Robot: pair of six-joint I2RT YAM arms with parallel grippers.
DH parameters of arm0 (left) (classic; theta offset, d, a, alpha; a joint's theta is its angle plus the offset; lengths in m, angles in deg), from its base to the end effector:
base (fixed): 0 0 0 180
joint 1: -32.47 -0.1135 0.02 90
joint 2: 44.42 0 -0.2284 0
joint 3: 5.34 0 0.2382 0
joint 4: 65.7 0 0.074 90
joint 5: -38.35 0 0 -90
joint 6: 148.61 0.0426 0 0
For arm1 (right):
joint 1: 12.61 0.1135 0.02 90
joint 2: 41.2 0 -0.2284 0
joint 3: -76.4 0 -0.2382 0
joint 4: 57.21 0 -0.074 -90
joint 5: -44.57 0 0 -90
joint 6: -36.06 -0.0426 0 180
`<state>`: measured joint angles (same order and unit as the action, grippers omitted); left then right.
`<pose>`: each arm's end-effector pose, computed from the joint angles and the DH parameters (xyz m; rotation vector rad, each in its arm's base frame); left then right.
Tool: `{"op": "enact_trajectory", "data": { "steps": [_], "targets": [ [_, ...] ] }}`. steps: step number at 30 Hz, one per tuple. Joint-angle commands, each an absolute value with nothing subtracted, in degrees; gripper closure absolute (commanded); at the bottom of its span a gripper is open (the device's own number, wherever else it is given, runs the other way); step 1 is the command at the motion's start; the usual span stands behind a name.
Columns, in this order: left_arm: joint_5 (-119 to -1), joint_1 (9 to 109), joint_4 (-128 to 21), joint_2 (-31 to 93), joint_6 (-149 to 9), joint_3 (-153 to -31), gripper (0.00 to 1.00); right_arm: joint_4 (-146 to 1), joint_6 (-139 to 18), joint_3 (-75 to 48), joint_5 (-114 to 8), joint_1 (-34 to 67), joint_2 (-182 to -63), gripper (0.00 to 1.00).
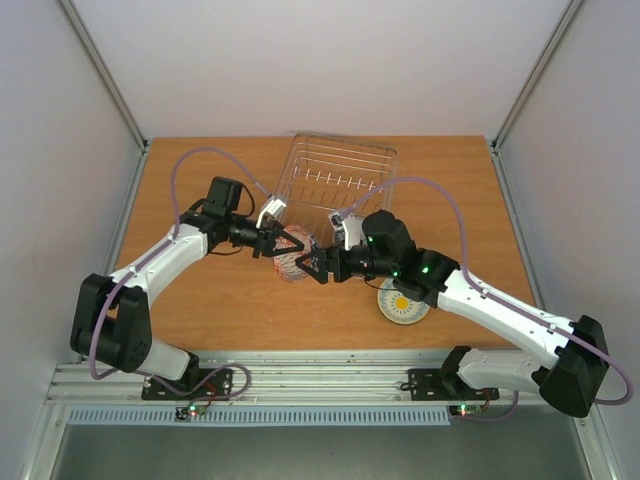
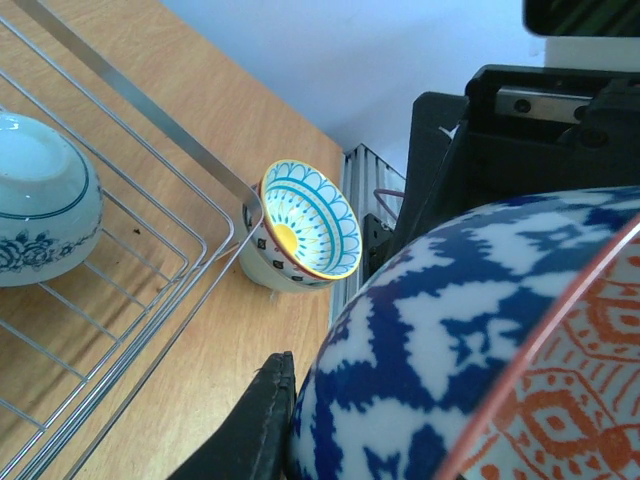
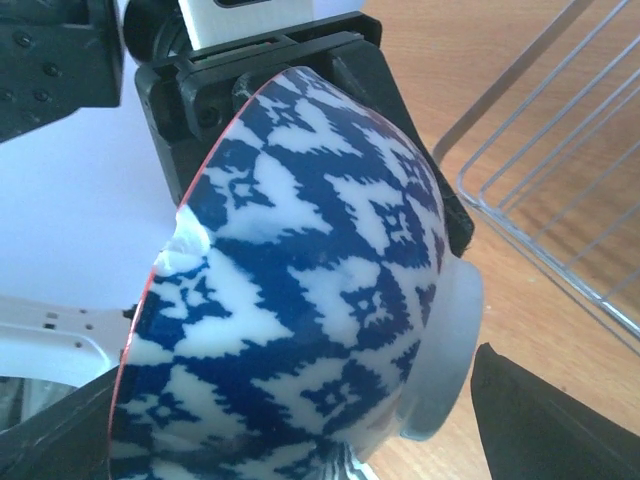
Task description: Load the bowls into the dish rack
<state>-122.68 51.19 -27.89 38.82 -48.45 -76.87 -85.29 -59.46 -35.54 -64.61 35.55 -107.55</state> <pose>0.2555 -0.1291 0.2251 1.0538 1.8868 -1.5450 0.1689 0.2096 0.2791 -0.9777 1.8939 0.9133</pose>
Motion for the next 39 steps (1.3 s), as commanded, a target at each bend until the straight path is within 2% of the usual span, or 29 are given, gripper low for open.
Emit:
{"op": "enact_trajectory", "data": {
  "steps": [1,6,8,12,13,15,16,19,20,24,31,39],
  "targets": [
    [-131.8,51.2,-30.8,37.3,-48.1,-76.8,1.0,-81.4,-62.9,-37.6,-66.6,34.7,-108.3,0.17],
    [-132.4,51.0,-31.5,37.2,-48.5,-76.5,0.99,-79.2,-64.3,-37.9,-69.2,34.4,-108.9,0.33],
    [-132.7,50.8,-32.3,37.1,-49.1,-76.4,0.99,-78.7,-64.3,-37.9,-69.9,34.4,-109.1,0.5],
    [-132.5,50.7,-33.0,37.0,-49.9,-76.2,0.99,-78.1,-64.1,-37.6,-70.6,34.4,-109.5,0.95],
    [-132.2,50.8,-33.0,37.0,-50.0,-76.2,0.99,-78.2,-63.9,-37.5,-70.6,34.4,-109.5,0.98],
    [-131.3,50.8,-33.2,37.0,-50.3,-76.1,0.94,-78.5,-63.4,-37.3,-70.2,34.4,-109.3,0.99],
    [-130.5,50.8,-33.5,37.0,-50.7,-76.1,0.88,-79.0,-63.1,-37.1,-69.8,34.4,-109.0,0.99],
    [-126.5,50.8,-33.9,36.6,-51.3,-75.9,0.54,-80.7,-61.9,-36.5,-67.7,34.4,-108.2,0.99],
    [-124.9,50.7,-34.6,36.3,-51.7,-75.7,0.47,-81.7,-61.4,-36.0,-66.8,34.4,-108.0,0.99],
    [-116.2,50.8,-36.4,34.0,-53.2,-74.7,0.31,-87.0,-57.8,-33.4,-62.4,34.0,-107.8,0.99],
    [-91.5,50.8,-35.2,28.1,-48.9,-73.3,0.28,-98.3,-50.1,-24.4,-52.2,32.8,-111.2,0.99],
    [-80.1,50.1,-36.2,23.9,-47.9,-72.6,0.27,-112.7,-41.5,-6.8,-35.0,33.1,-127.9,0.99]
  ]
}}
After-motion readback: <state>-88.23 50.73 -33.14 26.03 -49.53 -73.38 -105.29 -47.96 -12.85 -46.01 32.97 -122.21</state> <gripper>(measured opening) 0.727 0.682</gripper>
